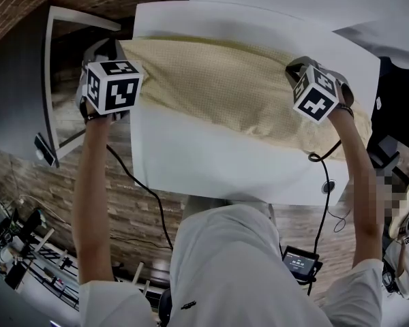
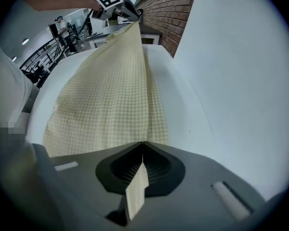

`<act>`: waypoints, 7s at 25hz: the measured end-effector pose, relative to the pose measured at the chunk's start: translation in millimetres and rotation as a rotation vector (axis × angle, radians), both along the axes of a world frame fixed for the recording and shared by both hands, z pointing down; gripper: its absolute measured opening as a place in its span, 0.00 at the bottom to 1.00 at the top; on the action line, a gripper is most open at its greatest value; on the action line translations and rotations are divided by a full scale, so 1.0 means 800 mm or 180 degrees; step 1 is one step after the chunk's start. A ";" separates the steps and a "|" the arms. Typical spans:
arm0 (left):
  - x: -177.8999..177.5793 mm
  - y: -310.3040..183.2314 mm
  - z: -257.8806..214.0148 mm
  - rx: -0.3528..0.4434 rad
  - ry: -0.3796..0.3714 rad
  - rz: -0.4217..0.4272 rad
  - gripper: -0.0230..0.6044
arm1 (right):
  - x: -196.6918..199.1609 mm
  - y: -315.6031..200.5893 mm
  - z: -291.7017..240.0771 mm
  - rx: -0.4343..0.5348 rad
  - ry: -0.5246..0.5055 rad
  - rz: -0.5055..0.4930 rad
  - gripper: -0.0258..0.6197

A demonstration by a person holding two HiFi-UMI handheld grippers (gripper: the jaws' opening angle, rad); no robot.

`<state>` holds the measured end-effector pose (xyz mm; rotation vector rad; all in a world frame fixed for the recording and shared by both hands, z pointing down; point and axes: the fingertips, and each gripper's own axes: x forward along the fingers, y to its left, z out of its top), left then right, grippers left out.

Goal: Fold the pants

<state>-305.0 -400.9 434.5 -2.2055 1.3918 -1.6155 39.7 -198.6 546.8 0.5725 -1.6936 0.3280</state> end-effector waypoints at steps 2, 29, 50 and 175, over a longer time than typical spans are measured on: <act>-0.002 -0.005 -0.005 0.0046 -0.0005 -0.0020 0.04 | 0.000 0.001 -0.008 0.0033 0.0027 -0.0049 0.06; 0.007 0.056 0.130 -0.0932 -0.0031 0.0074 0.24 | 0.026 -0.046 -0.018 0.0380 0.0138 0.0386 0.06; -0.129 -0.022 0.094 -0.0473 -0.0419 -0.0458 0.18 | 0.035 -0.036 0.008 0.0379 0.0340 0.0458 0.06; 0.380 0.648 -0.118 -0.0853 0.2150 0.0698 0.04 | 0.194 0.499 -0.295 0.2099 -0.1406 0.3329 0.17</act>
